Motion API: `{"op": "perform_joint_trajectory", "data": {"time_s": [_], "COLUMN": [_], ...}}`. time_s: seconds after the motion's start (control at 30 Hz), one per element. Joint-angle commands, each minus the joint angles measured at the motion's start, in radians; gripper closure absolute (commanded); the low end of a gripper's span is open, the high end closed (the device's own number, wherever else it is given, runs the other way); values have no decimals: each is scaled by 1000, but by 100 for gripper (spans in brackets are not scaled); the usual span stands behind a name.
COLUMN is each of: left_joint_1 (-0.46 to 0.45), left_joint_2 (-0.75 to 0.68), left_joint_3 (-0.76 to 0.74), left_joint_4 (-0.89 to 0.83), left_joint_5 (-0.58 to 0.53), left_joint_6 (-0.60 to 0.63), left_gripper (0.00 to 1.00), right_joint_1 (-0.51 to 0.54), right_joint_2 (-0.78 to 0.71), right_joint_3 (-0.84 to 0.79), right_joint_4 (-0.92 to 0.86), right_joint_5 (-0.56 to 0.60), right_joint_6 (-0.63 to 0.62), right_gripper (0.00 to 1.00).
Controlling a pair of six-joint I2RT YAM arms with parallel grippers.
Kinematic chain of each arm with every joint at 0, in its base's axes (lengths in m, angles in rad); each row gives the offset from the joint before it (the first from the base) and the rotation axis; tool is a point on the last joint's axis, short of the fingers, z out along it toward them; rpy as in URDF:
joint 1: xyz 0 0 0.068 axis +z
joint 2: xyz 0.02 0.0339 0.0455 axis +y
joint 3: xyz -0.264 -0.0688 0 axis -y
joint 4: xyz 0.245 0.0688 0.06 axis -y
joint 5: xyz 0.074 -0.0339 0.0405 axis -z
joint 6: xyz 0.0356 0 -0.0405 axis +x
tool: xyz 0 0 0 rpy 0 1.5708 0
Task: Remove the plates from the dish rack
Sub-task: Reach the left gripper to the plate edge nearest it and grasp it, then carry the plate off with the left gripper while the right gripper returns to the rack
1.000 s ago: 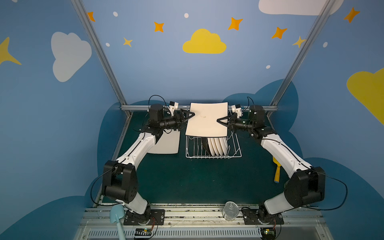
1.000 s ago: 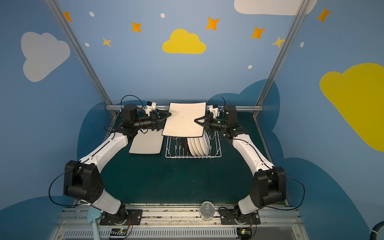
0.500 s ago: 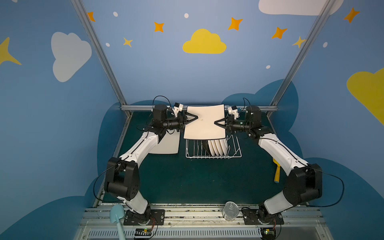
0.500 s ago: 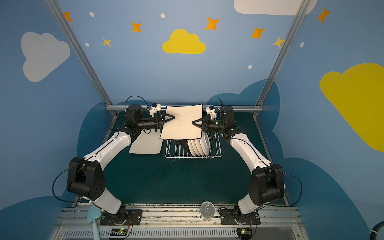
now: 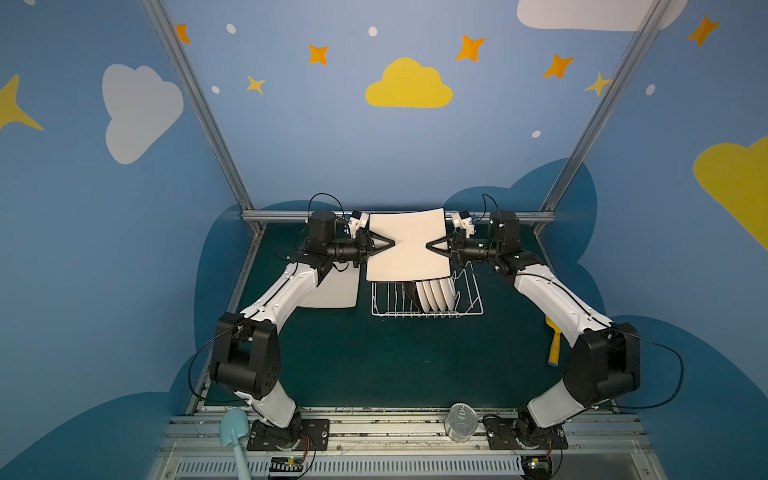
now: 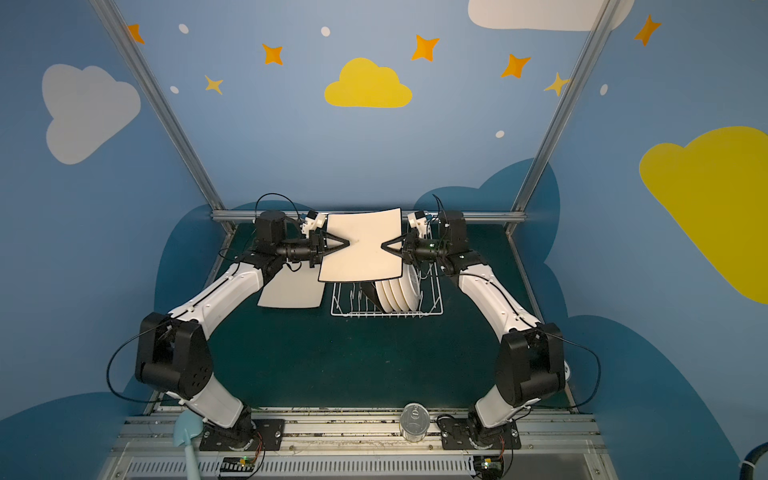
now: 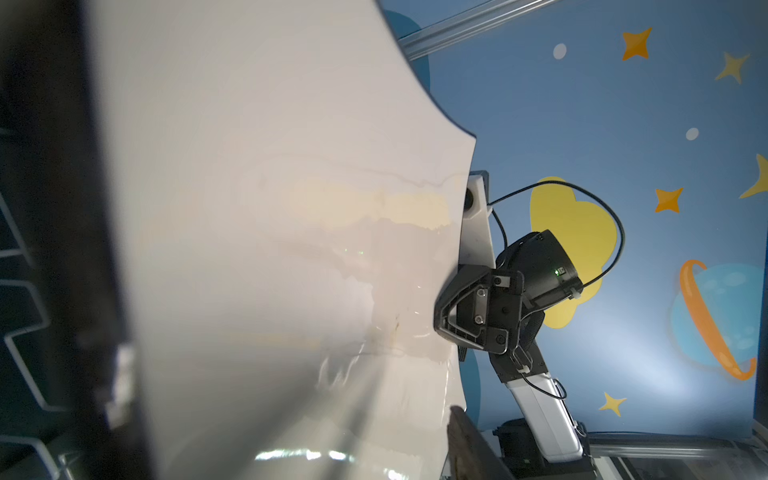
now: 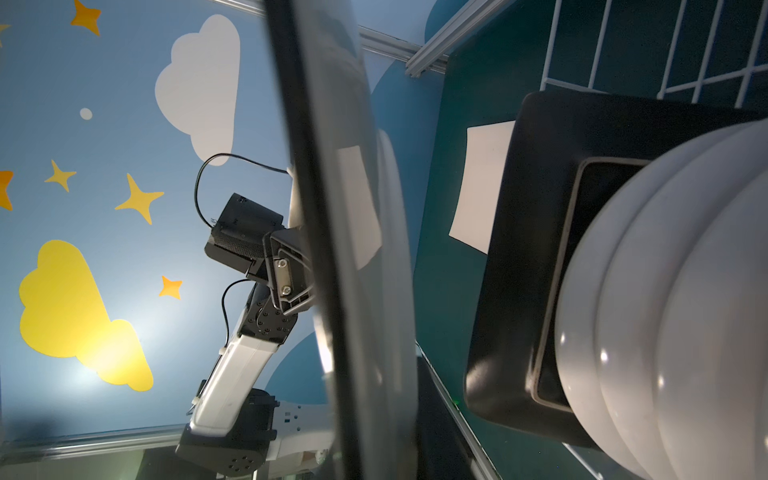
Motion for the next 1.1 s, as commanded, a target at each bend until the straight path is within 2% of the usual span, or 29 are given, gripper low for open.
{"op": "perform_joint_trajectory", "data": {"time_s": [0.0,0.13,0.33,0.53,0.73,0.9,1.0,1.07], "left_joint_1": [-6,-5,-5,-4,9,17,20,22], "left_joint_2": [-4,-3,-1,-6,-9,-23,-29,-30], "left_joint_3": [28,28,28,28,22,17,19,20], "left_joint_4": [4,10,31,40,64,88,89,91], "left_joint_5": [48,42,41,33,28,28,32,39], "left_joint_6": [26,18,-1,-8,-31,-47,-48,-52], "left_gripper": [56,75,97,97,97,97,97,97], "right_joint_1": [10,13,13,15,13,12,10,10], "right_joint_2": [-8,-6,-4,-2,-18,-27,-31,-33], "right_joint_3": [84,79,76,64,47,49,49,50], "right_joint_4": [81,83,65,76,69,54,37,33], "right_joint_5": [-83,-81,-77,-63,-28,-14,8,17], "right_joint_6": [-42,-40,-47,-32,-35,-38,-52,-53], "right_gripper": [100,100,100,99,81,60,52,40]}}
